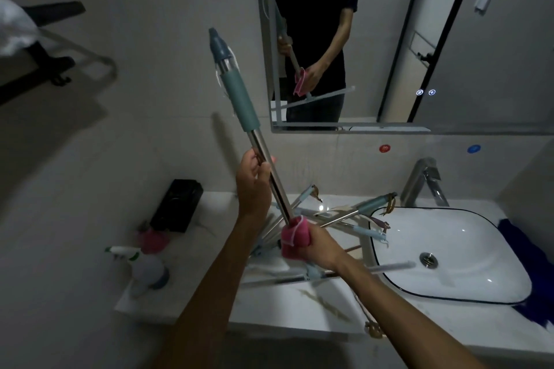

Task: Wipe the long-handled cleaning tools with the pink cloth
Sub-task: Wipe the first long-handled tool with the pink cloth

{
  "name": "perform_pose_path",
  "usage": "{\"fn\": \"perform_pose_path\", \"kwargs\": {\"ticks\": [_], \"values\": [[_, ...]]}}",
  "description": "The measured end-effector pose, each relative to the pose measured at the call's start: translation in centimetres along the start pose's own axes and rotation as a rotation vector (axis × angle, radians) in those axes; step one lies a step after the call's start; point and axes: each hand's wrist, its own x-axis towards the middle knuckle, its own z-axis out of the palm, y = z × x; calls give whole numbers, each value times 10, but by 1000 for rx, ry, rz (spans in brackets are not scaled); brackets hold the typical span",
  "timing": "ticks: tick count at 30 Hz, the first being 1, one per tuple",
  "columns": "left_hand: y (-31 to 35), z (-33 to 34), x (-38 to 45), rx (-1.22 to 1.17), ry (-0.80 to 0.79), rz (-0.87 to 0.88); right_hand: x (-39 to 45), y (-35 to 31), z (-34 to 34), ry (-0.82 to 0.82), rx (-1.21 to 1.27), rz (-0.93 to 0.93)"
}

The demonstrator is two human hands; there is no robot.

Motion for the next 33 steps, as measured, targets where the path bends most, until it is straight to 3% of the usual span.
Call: {"fn": "perform_pose_path", "kwargs": {"ticks": [5, 8, 12, 19, 26, 33], "values": [[-2, -5, -1, -67, 22, -62, -1, 4, 1, 89, 35, 23], [-10, -7, 0, 110, -89, -47, 3, -2, 1, 133, 72, -29], [-36, -6, -12, 302, -238, -166, 6, -22, -2, 199, 98, -94], [-44, -16, -7, 294, -110, -190, 11, -19, 5, 367, 50, -135], [-40, -20, -2, 256, -95, -159, 13, -25, 13, 251, -2, -116], [-30, -13, -3, 265, -47, -75, 10, -26, 16, 414, -165, -147]]}}
